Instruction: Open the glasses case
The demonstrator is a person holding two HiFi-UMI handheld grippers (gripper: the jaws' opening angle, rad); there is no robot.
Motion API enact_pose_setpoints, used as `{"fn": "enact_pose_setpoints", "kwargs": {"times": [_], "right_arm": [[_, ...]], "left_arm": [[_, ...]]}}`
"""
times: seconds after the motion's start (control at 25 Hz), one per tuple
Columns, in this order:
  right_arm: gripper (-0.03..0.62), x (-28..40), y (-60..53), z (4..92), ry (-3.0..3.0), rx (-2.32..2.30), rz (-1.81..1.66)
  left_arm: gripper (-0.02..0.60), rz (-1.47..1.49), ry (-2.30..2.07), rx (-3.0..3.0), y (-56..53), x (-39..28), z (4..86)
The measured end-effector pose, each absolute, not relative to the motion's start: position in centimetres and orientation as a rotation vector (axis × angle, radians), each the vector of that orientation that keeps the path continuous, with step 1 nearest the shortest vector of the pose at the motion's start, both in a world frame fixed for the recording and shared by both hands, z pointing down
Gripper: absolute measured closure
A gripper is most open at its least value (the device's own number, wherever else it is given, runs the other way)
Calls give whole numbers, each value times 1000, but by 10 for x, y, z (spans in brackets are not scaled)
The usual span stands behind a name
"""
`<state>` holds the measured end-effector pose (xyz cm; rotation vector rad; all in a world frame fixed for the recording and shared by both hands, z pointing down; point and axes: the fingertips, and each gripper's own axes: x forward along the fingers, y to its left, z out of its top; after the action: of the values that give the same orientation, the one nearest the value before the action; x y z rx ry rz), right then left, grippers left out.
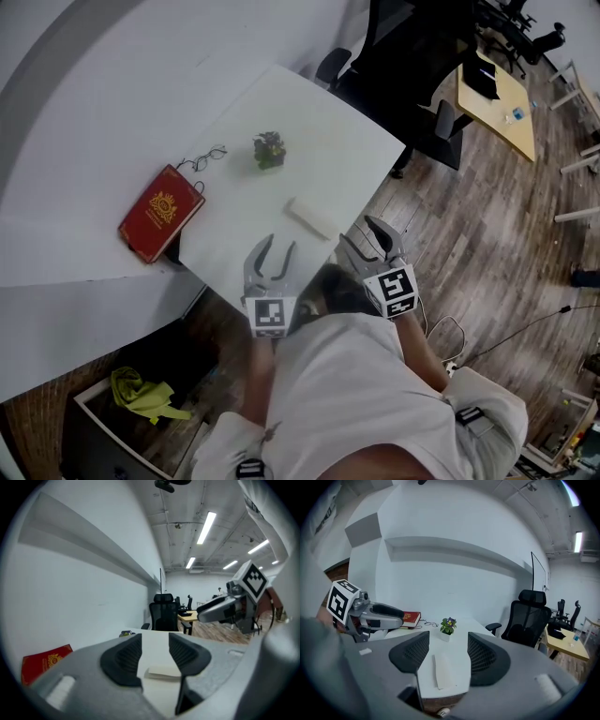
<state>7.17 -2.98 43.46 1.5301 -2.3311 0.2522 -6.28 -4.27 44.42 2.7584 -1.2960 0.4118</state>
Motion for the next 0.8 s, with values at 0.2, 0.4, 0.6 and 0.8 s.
{"fn": "enact_pose_setpoints", "kwargs": {"times": [0.2, 0.4, 0.6, 0.8], "right_arm": [[336, 72, -57, 447, -2330, 1472, 286], [336, 67, -78, 465, -2338, 1395, 303], [336, 62, -95, 487, -2332, 1333, 336], [336, 60, -106, 507, -2316, 1265, 363]], "left_arm": [[402, 445, -1319, 2739, -68, -64, 458], [402, 484, -1340, 2690, -86, -66, 475], [402, 524, -1344, 2635, -102, -71, 498], [402, 568, -1334, 2589, -113, -70, 518]]}}
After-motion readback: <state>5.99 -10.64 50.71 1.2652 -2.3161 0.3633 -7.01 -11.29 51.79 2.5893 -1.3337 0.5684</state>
